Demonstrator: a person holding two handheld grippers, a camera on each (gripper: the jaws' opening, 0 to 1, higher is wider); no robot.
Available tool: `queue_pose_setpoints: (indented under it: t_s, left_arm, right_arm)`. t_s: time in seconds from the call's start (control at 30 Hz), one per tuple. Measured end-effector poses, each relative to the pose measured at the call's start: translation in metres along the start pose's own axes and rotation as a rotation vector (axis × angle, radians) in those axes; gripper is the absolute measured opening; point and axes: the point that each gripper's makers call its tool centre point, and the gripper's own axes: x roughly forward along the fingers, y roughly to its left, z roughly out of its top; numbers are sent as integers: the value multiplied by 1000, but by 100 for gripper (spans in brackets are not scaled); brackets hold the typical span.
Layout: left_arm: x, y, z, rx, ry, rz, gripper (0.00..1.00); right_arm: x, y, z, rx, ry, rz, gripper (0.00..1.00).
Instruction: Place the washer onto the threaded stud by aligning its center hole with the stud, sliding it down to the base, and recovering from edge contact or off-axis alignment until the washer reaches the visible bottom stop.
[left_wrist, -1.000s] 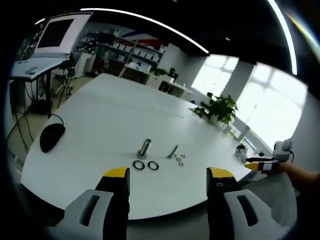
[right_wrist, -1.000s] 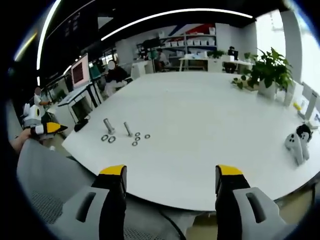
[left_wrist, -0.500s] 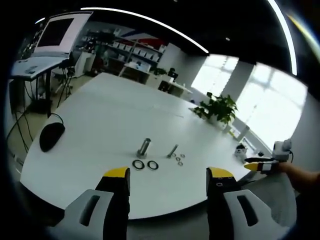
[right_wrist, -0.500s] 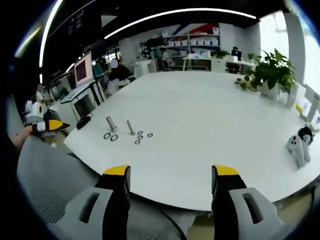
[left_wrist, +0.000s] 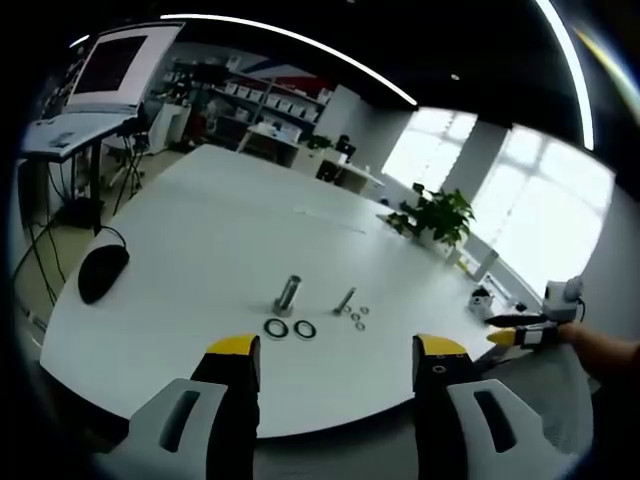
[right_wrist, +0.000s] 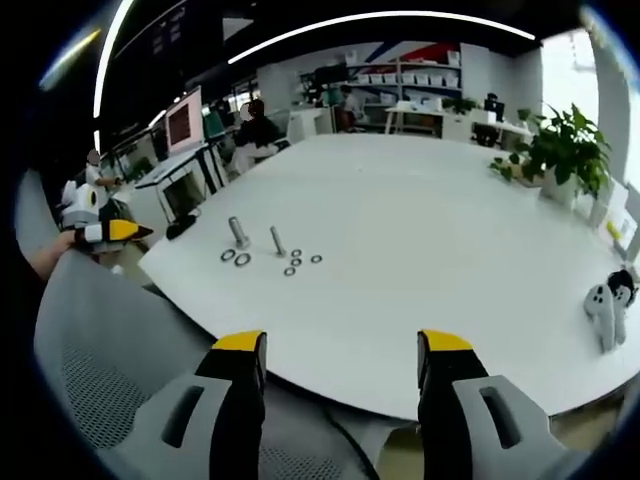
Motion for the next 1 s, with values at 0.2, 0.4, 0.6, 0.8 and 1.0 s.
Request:
queue_pose_setpoints:
  t_s: [0.2, 0.4, 0.6, 0.8, 1.0]
  left_arm:
    - [-1, 0, -3, -2, 23, -6, 50]
    - [0, 1, -2, -7, 23, -6, 48]
    - [1, -1, -3, -4, 33, -15, 47]
    - [1, 0, -3, -15, 34, -20, 47]
    - [1, 2, -3, -5, 35, -9, 49]
  right_arm:
    - [0, 15, 18, -72, -72, 82, 60]
    - [-4, 8, 35, 6, -119, 107, 57]
    - [-5, 9, 63, -151, -119, 125, 53]
    - [4, 24, 86, -253, -109, 196, 52]
    - [21, 55, 96, -405, -85, 270, 51]
